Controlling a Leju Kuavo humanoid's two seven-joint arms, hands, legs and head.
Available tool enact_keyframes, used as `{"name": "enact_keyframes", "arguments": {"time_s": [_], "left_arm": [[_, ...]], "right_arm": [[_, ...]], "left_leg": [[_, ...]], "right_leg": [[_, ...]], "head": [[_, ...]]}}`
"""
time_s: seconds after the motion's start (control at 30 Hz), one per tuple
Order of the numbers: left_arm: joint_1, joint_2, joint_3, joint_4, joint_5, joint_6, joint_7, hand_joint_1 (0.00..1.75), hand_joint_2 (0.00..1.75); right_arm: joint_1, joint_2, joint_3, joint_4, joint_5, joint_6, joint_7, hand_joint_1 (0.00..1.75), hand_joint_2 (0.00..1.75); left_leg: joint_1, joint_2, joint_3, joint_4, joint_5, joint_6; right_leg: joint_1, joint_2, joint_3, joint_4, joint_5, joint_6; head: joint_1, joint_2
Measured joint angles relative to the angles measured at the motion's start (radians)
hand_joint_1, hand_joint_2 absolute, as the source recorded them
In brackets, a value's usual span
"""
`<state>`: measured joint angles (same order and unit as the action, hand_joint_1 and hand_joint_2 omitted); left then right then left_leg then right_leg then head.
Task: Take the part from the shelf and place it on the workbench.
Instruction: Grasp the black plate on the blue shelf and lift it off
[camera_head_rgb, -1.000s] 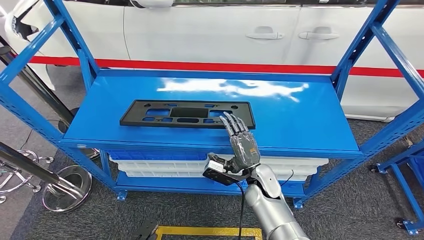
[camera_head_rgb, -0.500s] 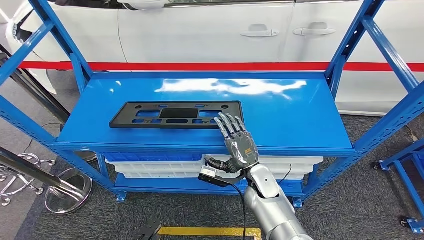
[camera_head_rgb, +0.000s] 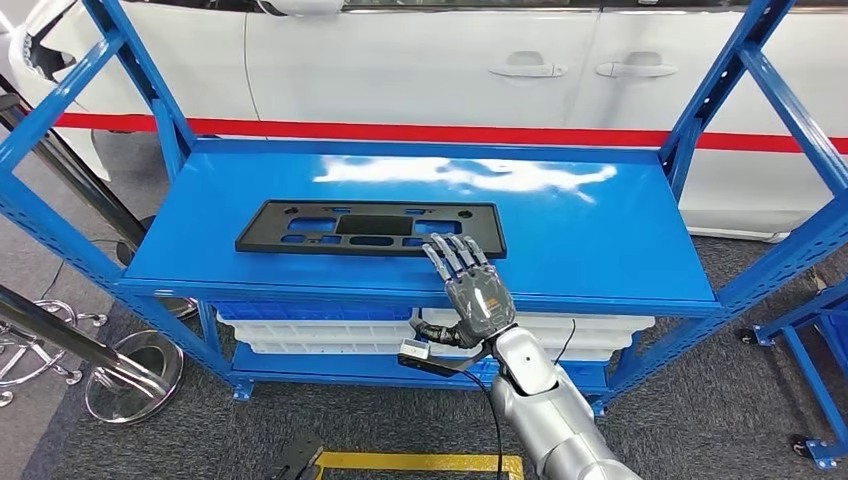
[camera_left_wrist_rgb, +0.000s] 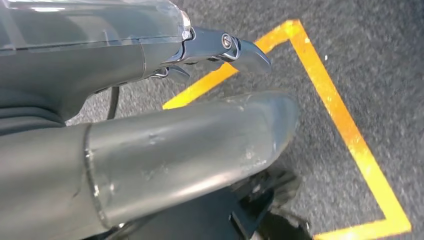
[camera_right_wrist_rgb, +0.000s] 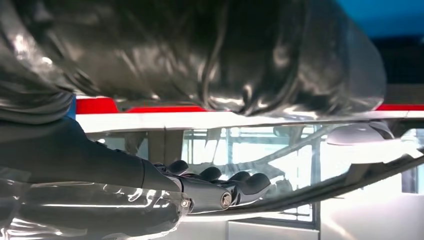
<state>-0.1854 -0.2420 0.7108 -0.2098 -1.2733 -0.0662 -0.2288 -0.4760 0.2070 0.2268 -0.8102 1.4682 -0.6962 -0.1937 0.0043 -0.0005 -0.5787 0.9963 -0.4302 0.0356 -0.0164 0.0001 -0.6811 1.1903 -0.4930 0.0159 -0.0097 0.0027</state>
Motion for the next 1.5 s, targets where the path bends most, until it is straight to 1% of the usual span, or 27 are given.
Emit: {"name": "enact_keyframes", "arguments": {"time_s": [0.07, 0.1, 0.23, 0.3, 0.37, 0.4, 0.43, 0.47, 0.53, 0.57, 0.6, 0.67, 0.73, 0.77, 0.83, 0.9, 0.93, 0.97, 1.03, 1.1, 1.17, 1.27, 1.33, 1.4, 1.43, 1.47, 1.5], "left_arm": [[-0.001, 0.000, 0.000, 0.000, 0.000, -0.001, 0.000, 0.00, 0.00], [-0.001, 0.000, 0.000, 0.000, 0.000, -0.001, 0.000, 0.00, 0.00], [-0.002, 0.000, 0.000, 0.000, 0.000, -0.003, -0.003, 0.00, 0.00], [-0.003, -0.001, 0.000, 0.000, 0.001, -0.004, -0.003, 0.00, 0.00], [-0.002, -0.001, 0.000, 0.000, 0.001, -0.004, -0.004, 0.00, 0.00], [-0.001, -0.001, 0.000, 0.000, 0.001, -0.004, -0.004, 0.00, 0.00], [0.000, -0.001, 0.000, 0.000, 0.002, -0.004, -0.004, 0.00, 0.00], [0.001, 0.000, 0.000, 0.000, 0.002, -0.004, -0.004, 0.00, 0.00], [0.001, 0.000, 0.000, 0.000, 0.003, -0.004, -0.004, 0.00, 0.00], [0.000, 0.001, 0.000, 0.000, 0.003, -0.004, -0.004, 0.00, 0.00], [-0.001, 0.001, 0.000, 0.000, 0.003, -0.004, -0.004, 0.00, 0.00], [0.000, 0.002, 0.000, 0.000, 0.003, -0.004, -0.004, 0.00, 0.00], [0.001, 0.001, 0.000, 0.000, 0.003, -0.004, -0.004, 0.00, 0.00], [0.000, 0.001, 0.000, 0.000, 0.003, -0.004, -0.005, 0.00, 0.00], [-0.002, 0.001, 0.000, 0.000, 0.004, -0.004, -0.005, 0.00, 0.00], [-0.002, 0.000, 0.000, 0.000, 0.004, -0.004, -0.005, 0.00, 0.00], [-0.001, 0.000, 0.000, 0.000, 0.004, -0.004, -0.005, 0.00, 0.00], [0.000, 0.000, 0.000, 0.000, 0.004, -0.004, -0.005, 0.00, 0.00], [0.001, 0.000, -0.001, 0.000, 0.004, -0.004, -0.005, 0.00, 0.00], [0.000, -0.001, -0.001, 0.000, 0.004, -0.004, -0.005, 0.00, 0.00], [-0.001, -0.001, -0.001, 0.000, 0.004, -0.004, -0.005, 0.00, 0.00], [-0.001, -0.001, -0.001, 0.000, 0.003, -0.004, -0.005, 0.00, 0.00], [-0.002, -0.001, -0.001, 0.000, 0.003, -0.004, -0.005, 0.00, 0.00], [0.000, -0.001, -0.001, 0.000, 0.003, -0.005, -0.005, 0.00, 0.00], [0.002, -0.001, -0.001, 0.000, 0.003, -0.006, -0.005, 0.00, 0.00], [0.003, -0.001, -0.001, 0.000, 0.003, -0.006, -0.005, 0.00, 0.00], [0.003, -0.001, -0.001, 0.000, 0.003, -0.007, -0.005, 0.00, 0.00]], "right_arm": [[-0.004, -0.002, 0.003, 0.005, 0.010, 0.000, 0.009, 0.00, 0.00], [-0.006, -0.002, 0.004, 0.008, 0.011, 0.000, 0.011, 0.00, 0.00], [-0.013, -0.003, 0.011, 0.023, 0.012, 0.000, 0.019, 0.00, 0.00], [-0.019, -0.003, 0.015, 0.028, 0.012, 0.000, 0.020, 0.00, 0.00], [-0.020, -0.003, 0.018, 0.033, 0.012, 0.000, 0.021, 0.00, 0.00], [-0.020, -0.003, 0.019, 0.036, 0.012, 0.000, 0.021, 0.00, 0.00], [-0.020, -0.003, 0.019, 0.039, 0.012, 0.000, 0.021, 0.00, 0.00], [-0.020, -0.003, 0.020, 0.041, 0.012, 0.000, 0.021, 0.00, 0.00], [-0.021, -0.003, 0.021, 0.043, 0.012, 0.000, 0.020, 0.00, 0.00], [-0.021, -0.003, 0.021, 0.043, 0.012, 0.000, 0.020, 0.00, 0.00], [-0.022, -0.003, 0.022, 0.044, 0.012, 0.000, 0.020, 0.00, 0.00], [-0.021, -0.003, 0.022, 0.044, 0.011, 0.000, 0.019, 0.00, 0.00], [-0.022, -0.003, 0.022, 0.044, 0.011, -0.001, 0.017, 0.00, 0.00], [-0.023, -0.003, 0.022, 0.044, 0.011, -0.001, 0.017, 0.00, 0.00], [-0.024, -0.004, 0.022, 0.046, 0.010, -0.002, 0.017, 0.00, 0.00], [-0.020, -0.006, 0.022, 0.049, 0.009, -0.002, 0.017, 0.00, 0.00], [-0.017, -0.007, 0.022, 0.050, 0.009, -0.002, 0.017, 0.00, 0.00], [-0.016, -0.007, 0.022, 0.051, 0.009, -0.002, 0.017, 0.00, 0.00], [-0.017, -0.008, 0.022, 0.051, 0.009, -0.002, 0.016, 0.00, 0.00], [-0.019, -0.008, 0.022, 0.052, 0.009, -0.002, 0.016, 0.00, 0.00], [-0.019, -0.009, 0.022, 0.053, 0.009, -0.002, 0.014, 0.00, 0.00], [-0.021, -0.010, 0.022, 0.053, 0.009, -0.003, 0.013, 0.00, 0.00], [-0.022, -0.010, 0.022, 0.053, 0.009, -0.003, 0.012, 0.00, 0.00], [-0.022, -0.010, 0.022, 0.055, 0.009, -0.003, 0.012, 0.00, 0.00], [-0.021, -0.010, 0.023, 0.057, 0.009, -0.003, 0.012, 0.00, 0.00], [-0.022, -0.010, 0.023, 0.059, 0.010, -0.003, 0.012, 0.00, 0.00], [-0.023, -0.010, 0.023, 0.061, 0.010, -0.003, 0.012, 0.00, 0.00]], "left_leg": [[-0.003, -0.001, -0.005, 0.015, -0.010, -0.010], [-0.004, -0.001, -0.008, 0.020, -0.014, -0.015], [-0.001, -0.001, -0.015, 0.038, -0.029, -0.035], [0.002, 0.000, -0.052, 0.117, -0.073, -0.045], [0.004, 0.000, -0.120, 0.250, -0.128, -0.052], [0.004, 0.000, -0.148, 0.297, -0.137, -0.053], [0.004, 0.000, -0.159, 0.308, -0.126, -0.051], [0.004, 0.000, -0.151, 0.279, -0.097, -0.047], [0.000, -0.001, -0.092, 0.143, -0.020, -0.031], [-0.003, -0.001, -0.063, 0.081, 0.002, -0.023], [-0.007, -0.001, -0.044, 0.041, 0.012, -0.016], [-0.012, -0.001, -0.035, 0.021, 0.008, -0.010], [-0.005, -0.001, -0.025, 0.004, 0.014, -0.004], [-0.002, 0.000, -0.019, -0.006, 0.017, 0.000], [0.001, 0.002, -0.011, -0.016, 0.019, 0.006], [0.001, 0.001, -0.010, -0.013, 0.015, 0.009], [0.001, 0.001, -0.010, -0.011, 0.012, 0.008], [0.002, 0.000, -0.009, -0.006, 0.008, 0.005], [0.005, -0.002, -0.008, 0.008, -0.004, -0.004], [0.002, -0.003, -0.011, 0.026, -0.017, -0.016], [-0.001, -0.004, -0.013, 0.032, -0.023, -0.027], [0.004, -0.003, -0.020, 0.055, -0.044, -0.042], [0.007, -0.002, -0.065, 0.151, -0.093, -0.052], [0.009, -0.002, -0.133, 0.279, -0.141, -0.057], [0.009, -0.002, -0.154, 0.312, -0.142, -0.057], [0.008, -0.002, -0.157, 0.305, -0.123, -0.055], [0.008, -0.002, -0.139, 0.260, -0.088, -0.051]], "right_leg": [[0.000, 0.001, 0.054, -0.111, 0.039, -0.006], [0.002, 0.002, 0.065, -0.136, 0.043, -0.011], [0.003, 0.004, 0.067, -0.143, 0.040, -0.038], [0.001, 0.003, 0.070, -0.145, 0.039, -0.046], [0.003, 0.002, 0.072, -0.145, 0.037, -0.051], [0.004, 0.002, 0.072, -0.144, 0.035, -0.052], [0.005, 0.003, 0.074, -0.144, 0.034, -0.053], [0.006, 0.004, 0.077, -0.144, 0.032, -0.053], [0.008, 0.005, 0.085, -0.144, 0.026, -0.051], [0.009, 0.005, 0.088, -0.145, 0.024, -0.049], [0.009, 0.005, 0.089, -0.146, 0.023, -0.045], [0.007, 0.005, 0.088, -0.150, 0.023, -0.035], [0.009, 0.004, 0.090, -0.147, 0.017, -0.024], [0.010, 0.004, 0.082, -0.126, 0.003, -0.020], [0.008, 0.004, 0.032, -0.024, -0.049, -0.013], [0.004, 0.003, -0.035, 0.093, -0.090, -0.006], [0.002, 0.003, -0.053, 0.115, -0.085, -0.003], [-0.001, 0.003, -0.050, 0.097, -0.059, 0.000], [-0.007, 0.001, 0.001, -0.023, 0.014, 0.003], [-0.006, 0.001, 0.042, -0.116, 0.047, -0.003], [-0.001, 0.004, 0.047, -0.129, 0.043, -0.015], [-0.005, 0.005, 0.053, -0.133, 0.043, -0.034], [-0.006, 0.003, 0.057, -0.136, 0.041, -0.041], [-0.004, 0.002, 0.059, -0.136, 0.038, -0.045], [-0.003, 0.003, 0.060, -0.135, 0.037, -0.046], [-0.002, 0.004, 0.062, -0.135, 0.035, -0.046], [-0.001, 0.005, 0.066, -0.135, 0.033, -0.045]], "head": [[0.000, 0.000], [0.000, 0.000], [0.000, 0.000], [0.000, 0.000], [0.000, 0.000], [0.000, 0.000], [0.000, 0.000], [0.000, 0.000], [0.000, 0.000], [0.000, 0.000], [0.000, 0.000], [0.000, 0.000], [0.000, 0.000], [0.000, 0.000], [0.000, 0.000], [0.000, 0.000], [0.000, 0.000], [0.000, 0.000], [0.000, 0.000], [0.000, 0.000], [0.000, 0.000], [0.000, 0.000], [0.000, 0.000], [0.000, 0.000], [0.000, 0.000], [-0.001, 0.000], [-0.001, 0.000]]}}
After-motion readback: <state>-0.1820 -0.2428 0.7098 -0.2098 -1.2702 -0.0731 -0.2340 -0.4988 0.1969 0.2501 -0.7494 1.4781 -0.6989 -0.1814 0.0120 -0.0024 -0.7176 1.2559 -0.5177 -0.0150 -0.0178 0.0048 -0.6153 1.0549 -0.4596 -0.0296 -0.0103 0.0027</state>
